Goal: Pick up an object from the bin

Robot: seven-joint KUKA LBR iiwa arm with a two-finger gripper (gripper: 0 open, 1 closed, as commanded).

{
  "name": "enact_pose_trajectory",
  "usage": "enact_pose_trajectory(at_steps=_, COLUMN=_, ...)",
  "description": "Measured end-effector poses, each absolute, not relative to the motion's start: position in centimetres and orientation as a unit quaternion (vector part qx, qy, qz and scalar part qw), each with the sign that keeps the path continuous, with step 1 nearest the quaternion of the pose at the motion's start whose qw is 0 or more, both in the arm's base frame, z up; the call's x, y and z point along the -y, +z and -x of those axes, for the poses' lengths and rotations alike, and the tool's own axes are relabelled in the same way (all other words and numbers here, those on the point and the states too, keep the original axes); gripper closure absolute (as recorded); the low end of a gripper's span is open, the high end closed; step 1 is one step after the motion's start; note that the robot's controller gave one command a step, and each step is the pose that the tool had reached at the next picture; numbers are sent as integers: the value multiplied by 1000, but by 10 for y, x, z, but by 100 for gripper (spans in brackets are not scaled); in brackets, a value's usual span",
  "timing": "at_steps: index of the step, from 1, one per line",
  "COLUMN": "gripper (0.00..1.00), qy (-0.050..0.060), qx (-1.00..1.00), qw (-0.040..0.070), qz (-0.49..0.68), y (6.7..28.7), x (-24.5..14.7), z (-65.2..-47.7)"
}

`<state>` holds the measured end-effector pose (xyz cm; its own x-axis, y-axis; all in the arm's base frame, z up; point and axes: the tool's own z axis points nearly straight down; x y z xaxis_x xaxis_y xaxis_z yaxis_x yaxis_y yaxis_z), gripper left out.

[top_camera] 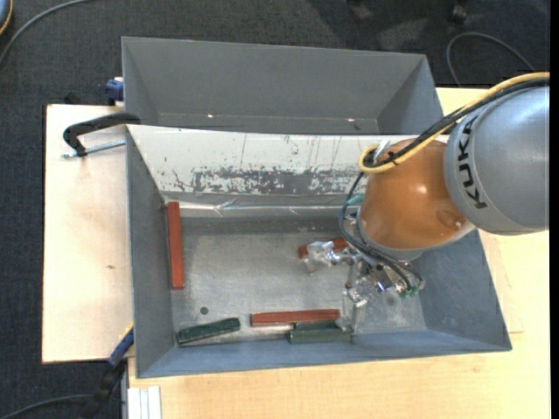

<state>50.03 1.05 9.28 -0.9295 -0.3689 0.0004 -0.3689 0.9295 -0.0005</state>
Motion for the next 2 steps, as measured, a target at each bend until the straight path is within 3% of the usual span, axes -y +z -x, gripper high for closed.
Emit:
enact_pose_trajectory(at_steps=1, gripper=0, qy=-3, qx=977, qw=-4, qz=-214, y=80, x=-114, z=-503)
enact_pose_trajectory(at_steps=2, gripper=0, qy=0, qx=928, qw=-3, qz=-372, y=72, x=-83, z=-515)
